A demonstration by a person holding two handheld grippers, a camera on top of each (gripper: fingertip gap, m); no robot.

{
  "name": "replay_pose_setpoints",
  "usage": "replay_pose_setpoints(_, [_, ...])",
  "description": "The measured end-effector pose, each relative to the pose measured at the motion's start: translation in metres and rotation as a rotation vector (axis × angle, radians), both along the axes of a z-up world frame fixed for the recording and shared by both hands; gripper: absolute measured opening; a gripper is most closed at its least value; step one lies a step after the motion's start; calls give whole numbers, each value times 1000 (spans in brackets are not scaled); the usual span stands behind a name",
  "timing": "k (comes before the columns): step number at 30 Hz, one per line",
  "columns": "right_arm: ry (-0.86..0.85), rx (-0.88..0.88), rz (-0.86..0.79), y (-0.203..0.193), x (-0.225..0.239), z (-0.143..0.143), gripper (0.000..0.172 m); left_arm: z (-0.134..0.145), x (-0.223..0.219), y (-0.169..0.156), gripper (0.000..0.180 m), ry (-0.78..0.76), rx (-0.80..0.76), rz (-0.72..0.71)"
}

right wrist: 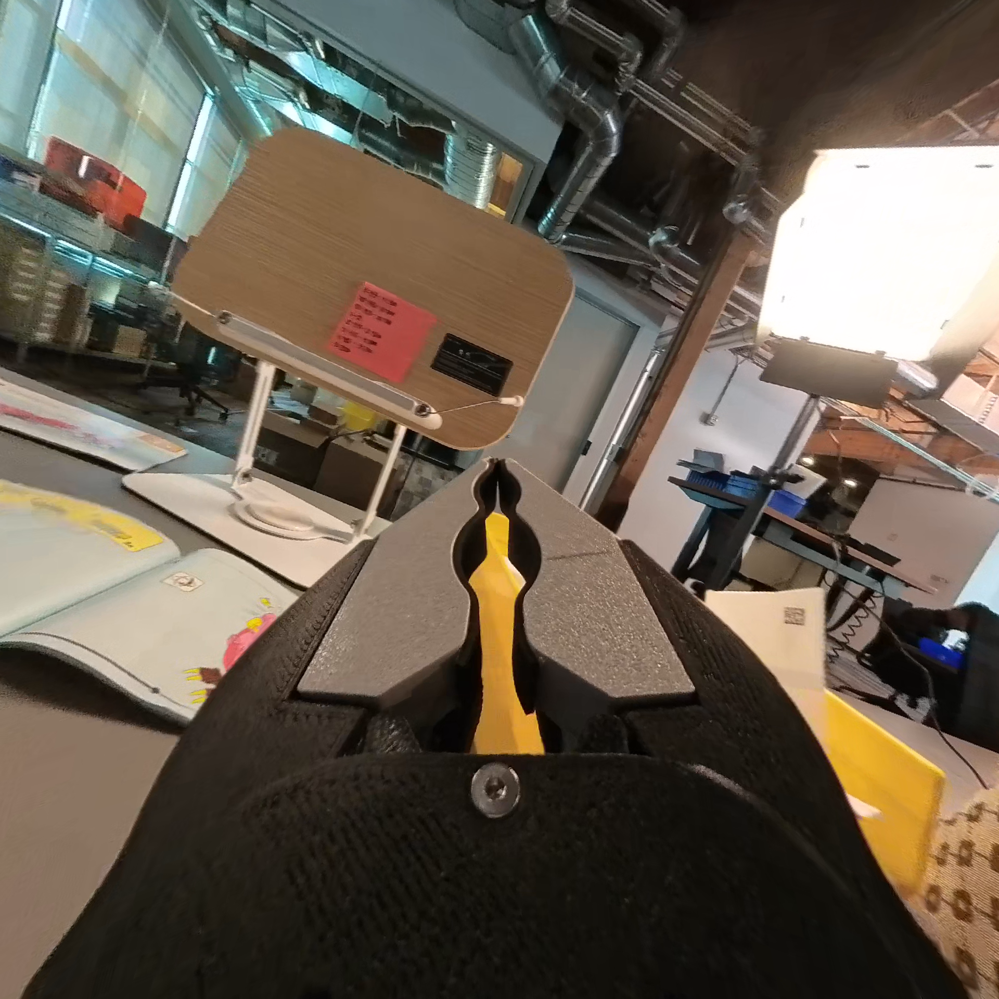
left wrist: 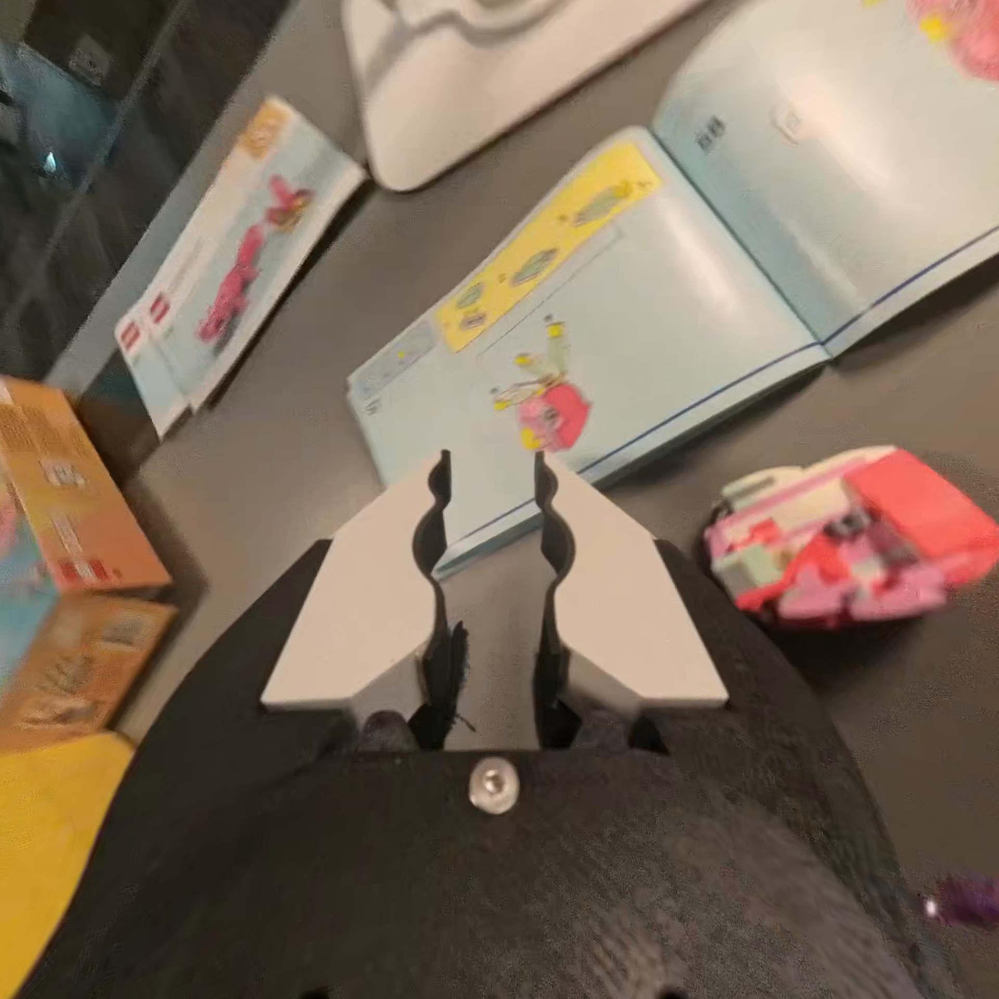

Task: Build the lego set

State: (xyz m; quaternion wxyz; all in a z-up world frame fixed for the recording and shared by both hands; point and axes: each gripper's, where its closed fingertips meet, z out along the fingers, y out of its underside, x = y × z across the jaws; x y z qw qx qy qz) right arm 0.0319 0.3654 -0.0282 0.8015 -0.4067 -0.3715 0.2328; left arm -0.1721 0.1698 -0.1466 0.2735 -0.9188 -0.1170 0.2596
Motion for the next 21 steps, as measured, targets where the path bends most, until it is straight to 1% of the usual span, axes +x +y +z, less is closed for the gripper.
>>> replay_pose_setpoints(1, [-9, 4, 13, -4, -4, -2, 0, 10, -1, -15, 31, -17, 118, 14])
replay_pose_setpoints(3, [-41, 17, 35, -11, -13, -9, 0, 35, 1, -37, 34, -13, 363, -5])
replay_pose_setpoints(5, [-93, 47, 53, -19, -23, -18, 0, 60, 2, -56, 36, 70, 576, -51])
replay_pose_setpoints(7, [-153, 103, 53, -25, -32, -28, 0, 75, 7, -70, 39, 160, 713, -106])
replay_pose_setpoints(8, [-180, 119, 51, -25, -35, -32, 0, 77, 11, -72, 39, 181, 747, -139])
replay_pose_setpoints(11, [-209, 102, 11, -17, -35, -39, 0, 74, 27, -67, 42, 178, 808, -235])
replay_pose_setpoints(15, [-270, 123, -61, -12, -33, -46, 0, 73, 47, -63, 42, 87, 903, -332])
replay_pose_setpoints(18, [-322, 157, -115, -11, -34, -51, 0, 82, 64, -70, 42, -11, 1013, -387])
replay_pose_setpoints(21, [-339, 155, -157, -5, -32, -53, 0, 95, 90, -80, 42, -37, 1106, -479])
